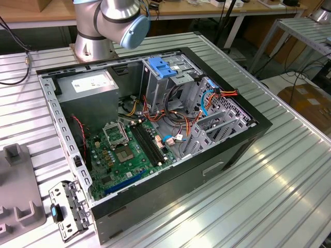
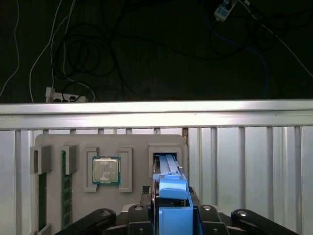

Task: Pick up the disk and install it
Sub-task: 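Pick up the disk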

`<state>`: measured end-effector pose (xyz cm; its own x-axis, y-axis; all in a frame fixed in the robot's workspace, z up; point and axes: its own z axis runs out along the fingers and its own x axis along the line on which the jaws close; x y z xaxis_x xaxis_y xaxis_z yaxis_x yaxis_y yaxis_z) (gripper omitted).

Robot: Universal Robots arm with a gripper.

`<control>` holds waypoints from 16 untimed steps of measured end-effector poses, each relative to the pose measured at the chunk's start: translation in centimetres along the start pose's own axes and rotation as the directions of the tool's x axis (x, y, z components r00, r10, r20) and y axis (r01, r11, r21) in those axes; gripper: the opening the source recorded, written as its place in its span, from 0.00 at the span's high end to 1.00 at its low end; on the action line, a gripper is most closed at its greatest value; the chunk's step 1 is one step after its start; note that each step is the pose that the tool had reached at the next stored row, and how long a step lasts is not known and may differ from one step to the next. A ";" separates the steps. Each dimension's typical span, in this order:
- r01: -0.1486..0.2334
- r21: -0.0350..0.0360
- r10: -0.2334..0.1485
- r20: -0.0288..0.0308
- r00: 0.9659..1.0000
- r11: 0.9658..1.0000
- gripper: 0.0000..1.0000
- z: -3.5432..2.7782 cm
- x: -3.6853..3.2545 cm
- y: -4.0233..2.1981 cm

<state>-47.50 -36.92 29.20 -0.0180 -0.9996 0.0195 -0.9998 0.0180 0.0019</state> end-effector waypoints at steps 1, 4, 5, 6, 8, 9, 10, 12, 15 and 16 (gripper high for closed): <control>0.000 0.000 0.000 0.000 1.000 1.000 0.63 -0.02 0.00 0.00; 0.000 0.000 0.000 0.000 1.000 1.000 0.63 -0.21 0.00 -0.01; 0.000 0.000 0.000 0.000 1.000 1.000 0.63 -0.29 0.01 0.00; 0.000 0.000 0.000 0.000 1.000 1.000 0.63 -0.35 0.01 0.00; 0.000 0.000 0.000 0.000 1.000 1.000 0.63 -0.50 0.01 0.00; 0.000 0.000 0.000 0.000 1.000 1.000 0.63 -0.65 0.01 0.00; 0.000 0.000 0.000 0.000 1.000 1.000 0.63 -0.76 0.01 0.00; 0.000 0.000 0.000 0.000 1.000 1.000 0.63 -0.93 0.02 0.00; 0.000 0.000 0.000 0.000 1.000 1.000 0.63 -1.33 0.03 0.00; 0.000 0.000 0.000 0.000 1.000 1.000 0.63 -1.41 0.03 0.00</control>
<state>-47.50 -36.92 30.62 -0.0180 -0.9996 0.0199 -0.9998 0.0180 0.0018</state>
